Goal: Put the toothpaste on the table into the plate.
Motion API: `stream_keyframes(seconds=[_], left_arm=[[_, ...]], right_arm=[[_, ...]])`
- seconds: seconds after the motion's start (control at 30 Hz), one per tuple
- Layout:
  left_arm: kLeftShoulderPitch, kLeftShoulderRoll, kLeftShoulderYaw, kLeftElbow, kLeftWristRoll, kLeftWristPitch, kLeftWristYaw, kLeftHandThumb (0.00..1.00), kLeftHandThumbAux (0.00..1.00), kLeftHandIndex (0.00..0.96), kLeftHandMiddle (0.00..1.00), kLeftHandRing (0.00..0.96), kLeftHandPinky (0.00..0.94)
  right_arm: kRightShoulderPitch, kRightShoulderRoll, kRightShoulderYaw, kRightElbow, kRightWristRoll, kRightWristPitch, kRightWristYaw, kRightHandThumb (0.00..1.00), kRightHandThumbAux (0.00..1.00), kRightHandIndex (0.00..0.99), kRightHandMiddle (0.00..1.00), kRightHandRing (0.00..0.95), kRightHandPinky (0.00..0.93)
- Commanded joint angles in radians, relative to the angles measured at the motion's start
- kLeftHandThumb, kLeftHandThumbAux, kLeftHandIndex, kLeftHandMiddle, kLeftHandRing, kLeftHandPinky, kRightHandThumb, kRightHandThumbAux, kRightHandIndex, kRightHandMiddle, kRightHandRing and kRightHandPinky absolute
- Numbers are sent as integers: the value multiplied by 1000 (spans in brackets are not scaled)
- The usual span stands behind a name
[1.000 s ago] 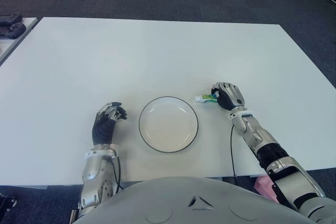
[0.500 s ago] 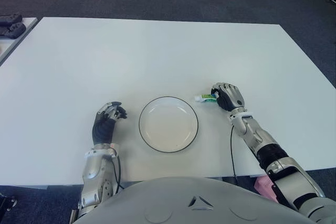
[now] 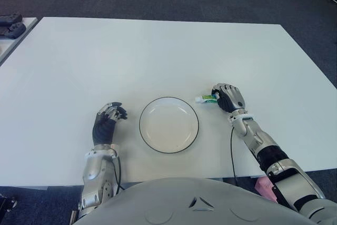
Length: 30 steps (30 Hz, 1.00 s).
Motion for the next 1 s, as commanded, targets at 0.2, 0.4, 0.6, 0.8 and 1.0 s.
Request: stream_keyframes(seconds=[0.2,0.4,0.6,0.8,1.0], left_arm=[[17,-4,-3,3,5,40,12,712,719,434,543,547,533],[12,3,-4,12,12,27,3,710,719,434,550,552,542],[4,7,-4,20,7,31,-2,711,719,435,559,558,544],[0,4,-3,25,-3,35,-3,713,718,435,569,558,534],[4,-1,-6,17,12,41,18,712,718,435,563,552,529]], right_arm=[[66,-115,-42,-249,48,-6,281,742,502,309,239,270,330],[76,-166,-66,-331,64,10,454,648,388,143,73,90,166],[55,-193,-91,-354,121,14,613,591,348,55,10,14,70],[22,-209,-102,-341,150,2,716,509,267,4,0,1,5],[-9,-222,-100,-311,162,-36,760,479,225,0,0,0,0]])
